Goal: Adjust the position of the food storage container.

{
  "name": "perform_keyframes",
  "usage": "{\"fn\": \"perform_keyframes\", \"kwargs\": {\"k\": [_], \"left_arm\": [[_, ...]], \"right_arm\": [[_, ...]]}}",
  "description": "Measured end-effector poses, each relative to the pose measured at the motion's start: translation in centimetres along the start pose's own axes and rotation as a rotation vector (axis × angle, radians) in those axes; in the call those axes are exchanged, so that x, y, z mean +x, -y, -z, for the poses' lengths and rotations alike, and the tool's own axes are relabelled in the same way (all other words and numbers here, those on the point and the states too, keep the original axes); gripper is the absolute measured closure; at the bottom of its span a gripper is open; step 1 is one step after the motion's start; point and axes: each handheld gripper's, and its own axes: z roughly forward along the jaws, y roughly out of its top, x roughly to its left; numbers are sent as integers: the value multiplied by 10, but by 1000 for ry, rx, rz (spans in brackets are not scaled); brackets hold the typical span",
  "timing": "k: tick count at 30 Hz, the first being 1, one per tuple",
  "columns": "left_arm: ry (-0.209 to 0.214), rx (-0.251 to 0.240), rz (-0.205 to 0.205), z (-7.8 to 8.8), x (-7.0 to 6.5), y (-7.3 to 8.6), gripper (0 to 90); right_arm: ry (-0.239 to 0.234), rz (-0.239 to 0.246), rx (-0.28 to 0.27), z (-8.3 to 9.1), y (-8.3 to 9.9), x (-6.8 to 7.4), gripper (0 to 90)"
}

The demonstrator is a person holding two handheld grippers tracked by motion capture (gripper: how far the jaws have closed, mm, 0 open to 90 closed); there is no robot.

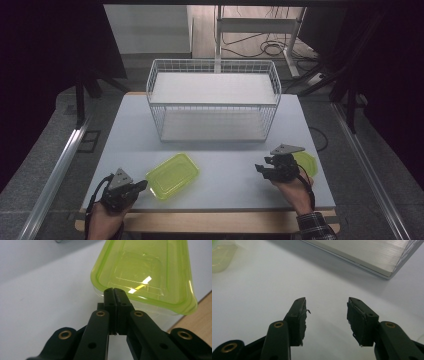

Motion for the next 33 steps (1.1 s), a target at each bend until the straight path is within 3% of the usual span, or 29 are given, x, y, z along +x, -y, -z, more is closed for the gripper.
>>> {"fn": "perform_keyframes", "kwargs": {"k": [8, 22, 33], "left_arm": [[16, 5, -8, -14, 4, -9, 891], [48, 0, -30, -38, 12, -31, 884], [87, -4, -66, -56, 4, -48, 882]], "right_arm": [[-25, -25, -23, 0, -1, 0, 481], [-39, -20, -23, -4, -3, 3, 478], [-54, -13, -13, -7, -3, 7, 476]]}}
